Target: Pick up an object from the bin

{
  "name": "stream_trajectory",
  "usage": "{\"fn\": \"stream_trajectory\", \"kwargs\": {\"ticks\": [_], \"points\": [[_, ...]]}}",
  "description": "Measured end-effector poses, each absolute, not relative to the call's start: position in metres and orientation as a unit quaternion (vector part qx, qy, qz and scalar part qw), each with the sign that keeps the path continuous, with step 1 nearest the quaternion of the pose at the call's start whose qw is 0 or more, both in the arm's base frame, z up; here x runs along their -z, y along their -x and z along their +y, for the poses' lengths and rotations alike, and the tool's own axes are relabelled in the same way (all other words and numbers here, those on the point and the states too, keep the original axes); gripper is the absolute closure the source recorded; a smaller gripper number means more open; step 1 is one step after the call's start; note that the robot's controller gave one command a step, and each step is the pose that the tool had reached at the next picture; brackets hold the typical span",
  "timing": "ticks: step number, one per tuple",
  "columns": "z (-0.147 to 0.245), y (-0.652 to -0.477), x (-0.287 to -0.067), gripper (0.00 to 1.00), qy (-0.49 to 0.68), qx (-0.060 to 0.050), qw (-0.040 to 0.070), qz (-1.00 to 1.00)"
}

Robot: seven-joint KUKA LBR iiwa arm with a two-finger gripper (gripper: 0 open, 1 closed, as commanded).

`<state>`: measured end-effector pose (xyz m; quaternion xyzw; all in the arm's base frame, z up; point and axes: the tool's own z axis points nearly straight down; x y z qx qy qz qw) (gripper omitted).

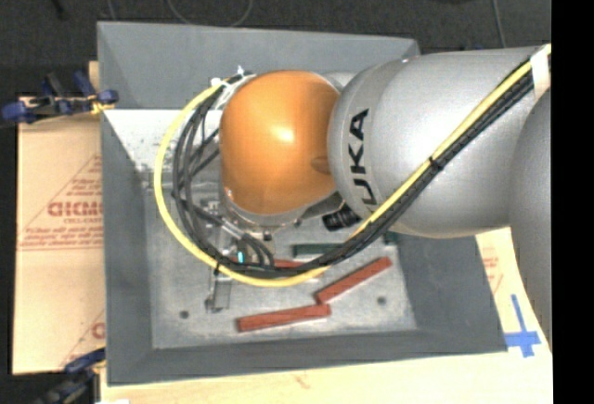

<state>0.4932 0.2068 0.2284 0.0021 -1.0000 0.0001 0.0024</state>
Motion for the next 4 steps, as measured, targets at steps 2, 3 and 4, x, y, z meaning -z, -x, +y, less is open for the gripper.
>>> {"fn": "stream_trajectory", "kwargs": {"ticks": [2,3,4], "points": [[0.100,-0.485,-0.071,0.00,-0.208,0.000,-0.007,-0.978],[0.102,-0.482,-0.071,1.00,-0.208,0.001,-0.002,-0.978],[0.128,-0.533,-0.211,1.00,-0.216,0.000,-0.007,-0.976]]}}
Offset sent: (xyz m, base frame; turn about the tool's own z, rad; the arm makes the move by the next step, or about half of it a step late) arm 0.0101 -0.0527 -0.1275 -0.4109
